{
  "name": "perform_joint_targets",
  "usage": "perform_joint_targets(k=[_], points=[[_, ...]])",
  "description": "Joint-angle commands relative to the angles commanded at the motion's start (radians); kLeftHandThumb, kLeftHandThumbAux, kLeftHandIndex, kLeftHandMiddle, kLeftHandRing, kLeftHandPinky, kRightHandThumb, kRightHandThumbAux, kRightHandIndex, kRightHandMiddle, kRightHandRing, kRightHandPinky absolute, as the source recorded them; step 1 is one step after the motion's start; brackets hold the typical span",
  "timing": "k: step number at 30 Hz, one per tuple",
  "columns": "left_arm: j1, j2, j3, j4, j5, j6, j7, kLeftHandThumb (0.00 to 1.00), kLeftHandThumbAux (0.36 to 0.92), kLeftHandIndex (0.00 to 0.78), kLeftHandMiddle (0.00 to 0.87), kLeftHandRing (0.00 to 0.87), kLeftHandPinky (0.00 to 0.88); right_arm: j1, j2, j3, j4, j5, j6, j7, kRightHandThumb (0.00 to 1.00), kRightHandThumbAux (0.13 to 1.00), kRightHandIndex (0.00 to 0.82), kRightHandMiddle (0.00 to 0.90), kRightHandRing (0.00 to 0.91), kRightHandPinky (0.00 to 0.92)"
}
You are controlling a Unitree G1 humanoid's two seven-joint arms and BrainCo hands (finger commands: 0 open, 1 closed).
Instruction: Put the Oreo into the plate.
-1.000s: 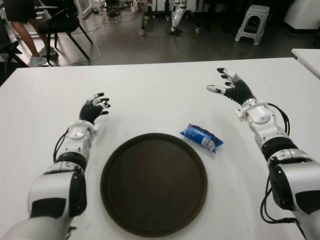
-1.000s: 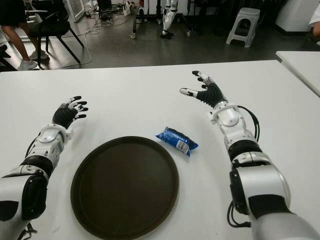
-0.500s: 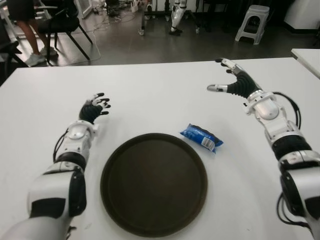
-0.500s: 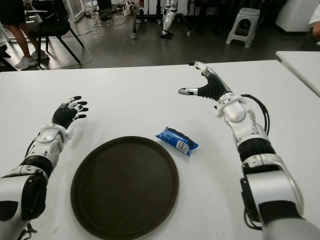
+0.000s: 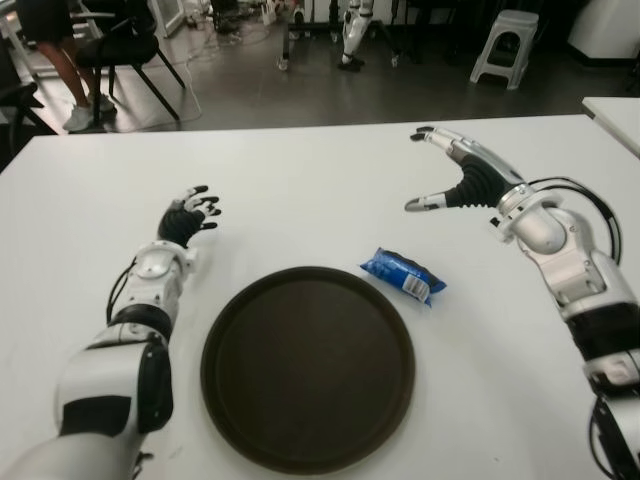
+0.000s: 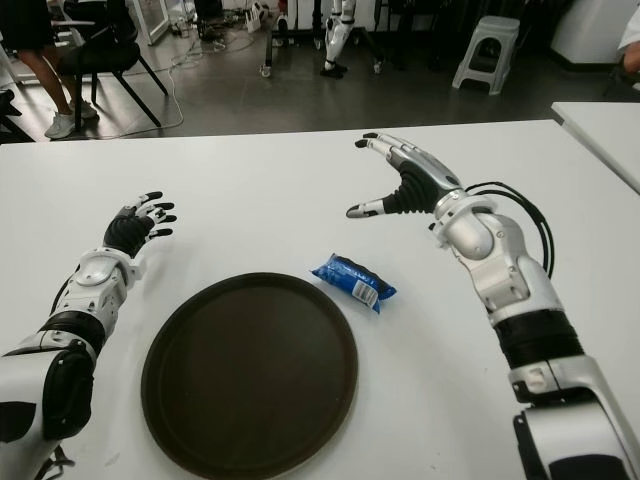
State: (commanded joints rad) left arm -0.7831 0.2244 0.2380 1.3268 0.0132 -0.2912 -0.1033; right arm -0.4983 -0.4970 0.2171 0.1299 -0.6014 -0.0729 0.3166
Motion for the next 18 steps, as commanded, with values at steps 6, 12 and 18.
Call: perform_joint_targets(k=[6,12,18], points=[[-0.001,0.000,-0.003,-0.001,0.002,0.002,0.003,0.025,0.673,0.179,0.264,0.274,0.292,0.055,-0.023,0.030,-0.158,-0.105,0.109,0.070,0.000,0.528,0.000,0.000,0.000,0.016],[-0.001,0.001,-0.004,-0.001,0.004,0.002,0.003,0.020,0.684,0.183,0.268,0.275,0.294,0.103,-0.030,0.047,-0.282,-0.154,0.163,0.123,0.000,0.547,0.000,0.000,0.000,0.003],[0.000,0.001,-0.006,-0.001,0.006,0.000,0.006,0.027,0.671,0.186,0.269,0.279,0.295,0.144,-0.037,0.064,-0.331,-0.176,0.139,0.110,0.000,0.580,0.000,0.000,0.000,0.007]])
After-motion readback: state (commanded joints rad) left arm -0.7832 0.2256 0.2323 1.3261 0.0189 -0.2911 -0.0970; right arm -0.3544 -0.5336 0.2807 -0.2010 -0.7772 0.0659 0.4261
